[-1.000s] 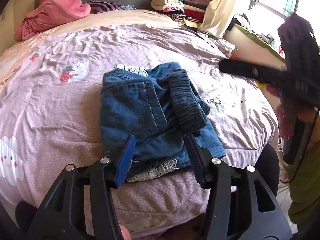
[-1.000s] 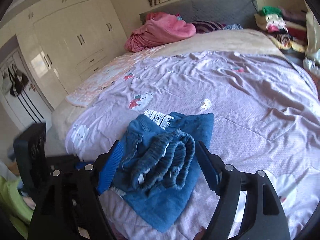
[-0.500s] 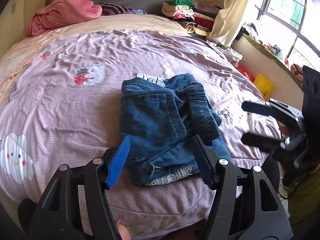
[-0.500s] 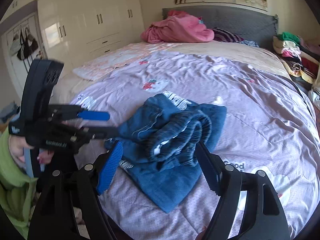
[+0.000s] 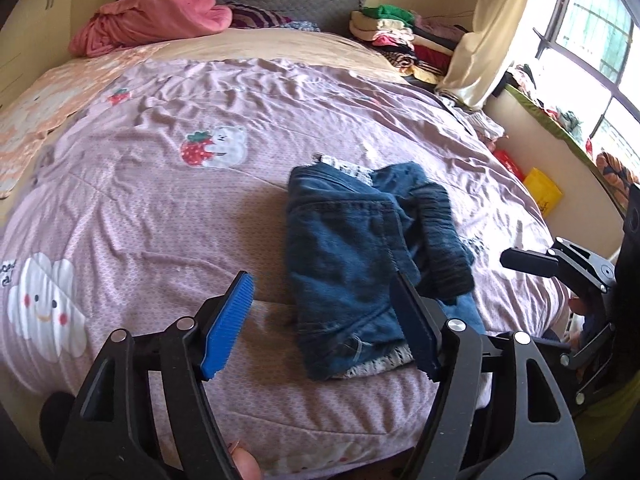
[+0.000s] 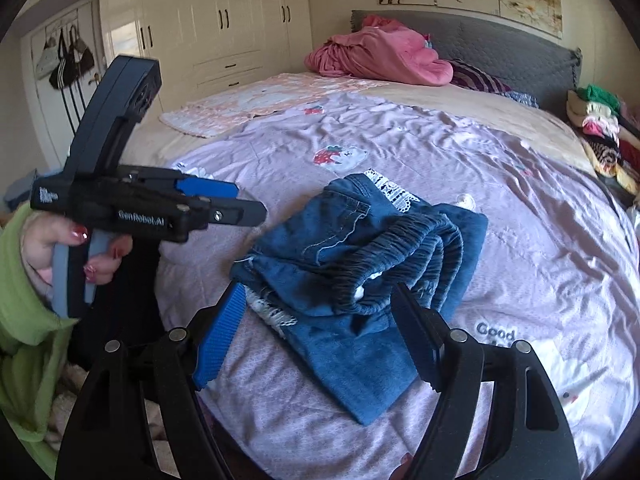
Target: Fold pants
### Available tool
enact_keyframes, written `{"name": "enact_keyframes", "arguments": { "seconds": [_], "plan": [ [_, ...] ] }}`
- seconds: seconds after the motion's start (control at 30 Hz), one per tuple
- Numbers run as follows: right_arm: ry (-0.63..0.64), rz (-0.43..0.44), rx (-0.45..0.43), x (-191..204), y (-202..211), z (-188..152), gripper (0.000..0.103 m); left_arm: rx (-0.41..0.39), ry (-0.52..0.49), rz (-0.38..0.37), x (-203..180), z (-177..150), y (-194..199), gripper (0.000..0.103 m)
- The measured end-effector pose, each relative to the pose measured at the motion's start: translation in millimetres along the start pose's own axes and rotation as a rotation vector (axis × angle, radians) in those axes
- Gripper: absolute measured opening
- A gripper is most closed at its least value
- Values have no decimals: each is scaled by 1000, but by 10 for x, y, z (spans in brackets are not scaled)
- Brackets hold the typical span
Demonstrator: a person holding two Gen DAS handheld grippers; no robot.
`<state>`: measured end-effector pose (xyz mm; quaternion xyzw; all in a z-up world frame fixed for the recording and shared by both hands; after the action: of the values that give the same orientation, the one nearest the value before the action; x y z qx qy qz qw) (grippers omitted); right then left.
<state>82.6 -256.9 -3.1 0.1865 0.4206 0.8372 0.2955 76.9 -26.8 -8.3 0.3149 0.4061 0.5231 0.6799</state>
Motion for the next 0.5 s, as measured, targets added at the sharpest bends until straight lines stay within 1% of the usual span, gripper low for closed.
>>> {"name": "enact_keyframes", "arguments": {
  "seconds": [0.07, 0.1, 0.13, 0.2, 0.23, 0.3, 0.33, 0.37, 0.4, 0.43, 0.5],
  "plan": [
    [9, 12, 10, -24, -70, 34, 73, 4, 6, -7, 16, 67, -20, 63],
    [14, 21, 24, -38, -121, 48, 65, 9, 6, -11, 15, 120, -45, 63],
    [22, 23, 44, -49, -186, 62, 53, 15, 4, -14, 7, 171, -75, 63],
    [47, 12, 87, -55, -326, 77, 44, 36, -4, -32, -24, 277, -161, 63],
    [62, 4, 92, -44, -366, 78, 41, 46, -4, -34, -29, 312, -204, 63],
    [83, 17, 98, -38, -443, 86, 38, 73, -3, -48, -54, 407, -332, 63],
    [88, 20, 99, -43, -477, 87, 31, 82, -4, -58, -74, 436, -378, 63],
    [87, 30, 100, -63, -505, 83, 27, 95, -9, -71, -93, 469, -434, 62],
    [79, 55, 104, -89, -528, 80, 17, 114, -16, -82, -122, 513, -517, 57],
    [67, 85, 110, -123, -542, 76, 9, 133, -22, -92, -143, 539, -591, 56],
    [55, 138, 112, -190, -498, 35, 7, 164, -32, -83, -171, 583, -719, 54]
  ]
}}
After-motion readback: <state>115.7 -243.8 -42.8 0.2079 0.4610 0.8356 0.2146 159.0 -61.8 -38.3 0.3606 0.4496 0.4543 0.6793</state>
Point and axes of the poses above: each gripper's, at about its wrist camera, not at the fingertips, and y roughly against the way its jaws point, x to its left, z to its top, the point moved 2 cm from there along -y, roughly the way its jaws point, and after that the axes turned 13 degrees about x, right-handed, at the moved point
